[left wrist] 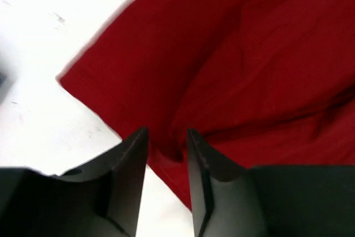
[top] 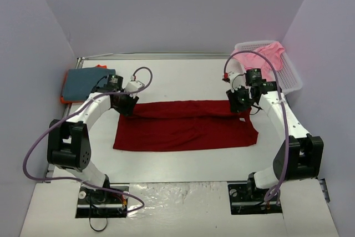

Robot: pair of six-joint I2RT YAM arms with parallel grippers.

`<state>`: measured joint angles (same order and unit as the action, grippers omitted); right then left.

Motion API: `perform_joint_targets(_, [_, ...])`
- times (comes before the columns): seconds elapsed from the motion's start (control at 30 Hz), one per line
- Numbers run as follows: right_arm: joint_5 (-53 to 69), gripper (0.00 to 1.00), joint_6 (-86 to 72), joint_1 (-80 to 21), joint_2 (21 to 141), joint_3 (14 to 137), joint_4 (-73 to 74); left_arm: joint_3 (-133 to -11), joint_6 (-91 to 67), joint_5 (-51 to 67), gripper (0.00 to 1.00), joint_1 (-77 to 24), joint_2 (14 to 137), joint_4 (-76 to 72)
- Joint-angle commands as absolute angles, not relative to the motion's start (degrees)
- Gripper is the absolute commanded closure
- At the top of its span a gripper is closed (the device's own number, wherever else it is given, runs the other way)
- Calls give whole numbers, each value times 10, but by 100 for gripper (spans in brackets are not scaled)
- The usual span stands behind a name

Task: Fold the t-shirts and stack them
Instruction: Fold the other side of the tshirt into a rectangle

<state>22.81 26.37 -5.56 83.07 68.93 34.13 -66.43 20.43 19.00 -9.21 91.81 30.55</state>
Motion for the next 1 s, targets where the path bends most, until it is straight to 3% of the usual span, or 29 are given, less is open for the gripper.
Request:
perform_joint_targets(0.0, [241, 80, 289, -54, 831, 673, 382, -648, 253, 223, 64, -98, 881, 337])
perform_joint_targets(0.03, [243, 63, 295, -55, 844, 672, 404, -643, 277, 234, 54, -99, 877, 355])
perform_joint_targets(0.07, [243, 49, 309, -58, 850, 671, 418, -642, 295, 240, 36, -103, 875, 370])
perform_joint_targets(0.2, [222, 44, 329, -65, 871, 692, 465, -650, 349, 261, 20, -109, 840, 441])
perform_joint_targets(0.43, [267, 38, 336, -67, 903, 793, 474, -716, 319, 234, 9, -108, 757, 448])
perform_joint_targets(0.63, [373, 44, 383, -68, 1031, 813, 474, -721, 226, 145, 8, -107, 791, 385])
perform_joint_targets(0.97, [398, 47, 430, -61, 1216, 909, 479, -700, 192, 98, 8, -90, 795, 357])
